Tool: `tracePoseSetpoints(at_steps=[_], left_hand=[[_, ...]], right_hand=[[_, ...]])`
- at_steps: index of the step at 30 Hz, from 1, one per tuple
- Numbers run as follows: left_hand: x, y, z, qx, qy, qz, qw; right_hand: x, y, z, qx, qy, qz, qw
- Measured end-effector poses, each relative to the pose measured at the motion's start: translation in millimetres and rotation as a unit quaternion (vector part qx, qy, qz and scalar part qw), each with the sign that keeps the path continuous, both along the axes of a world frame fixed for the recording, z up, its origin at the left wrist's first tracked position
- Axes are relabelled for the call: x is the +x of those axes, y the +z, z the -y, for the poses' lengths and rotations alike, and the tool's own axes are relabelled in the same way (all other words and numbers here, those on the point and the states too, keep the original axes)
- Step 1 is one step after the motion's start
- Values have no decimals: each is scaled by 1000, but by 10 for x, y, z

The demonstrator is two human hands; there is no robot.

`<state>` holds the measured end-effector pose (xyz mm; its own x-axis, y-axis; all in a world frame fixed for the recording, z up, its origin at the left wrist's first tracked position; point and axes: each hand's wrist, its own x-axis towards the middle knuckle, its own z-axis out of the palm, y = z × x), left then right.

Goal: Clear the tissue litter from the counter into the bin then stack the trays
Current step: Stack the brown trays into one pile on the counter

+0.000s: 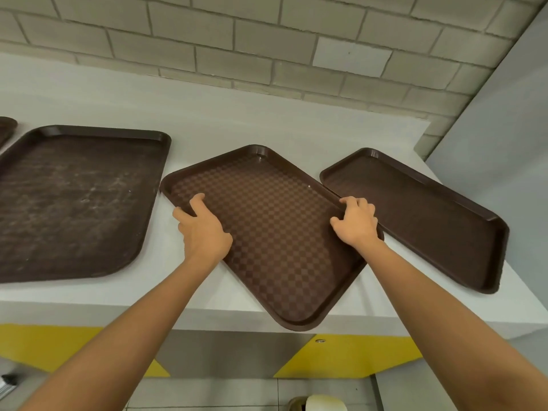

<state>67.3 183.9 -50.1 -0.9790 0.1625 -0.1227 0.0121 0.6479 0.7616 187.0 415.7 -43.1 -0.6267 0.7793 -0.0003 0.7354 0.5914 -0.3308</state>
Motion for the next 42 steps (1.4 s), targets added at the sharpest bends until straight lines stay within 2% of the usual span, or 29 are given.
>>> tracePoseSetpoints(at_steps=[4, 11, 14, 17, 24, 28, 35, 42], left_hand=[[-12, 11, -27, 31, 38, 35, 998], [-43, 73, -22, 93, 72, 39, 992], [-55, 123, -11, 119, 99, 78, 985], [-72, 123, 14, 106, 90, 112, 984], [-62, 105, -39, 92, 114, 110, 983], [-131, 176, -61, 118, 142, 101, 978], [-339, 232, 143, 172, 136, 84, 972], [-450, 280, 367, 218, 102, 103, 965]], right_hand=[[-26, -34, -31, 29, -7, 19, 999], [-42, -72, -30, 46, -3, 23, 999], [-24, -75, -50, 45, 4, 25, 999], [-35, -52, -64, 31, 6, 30, 999], [-40, -9, -67, 13, 13, 45, 999], [-46, 10, -59, 6, 30, 26, 999], [-116, -17, -41, -8, 57, -8, 998], [-331, 28, 26, -101, 30, -26, 994]])
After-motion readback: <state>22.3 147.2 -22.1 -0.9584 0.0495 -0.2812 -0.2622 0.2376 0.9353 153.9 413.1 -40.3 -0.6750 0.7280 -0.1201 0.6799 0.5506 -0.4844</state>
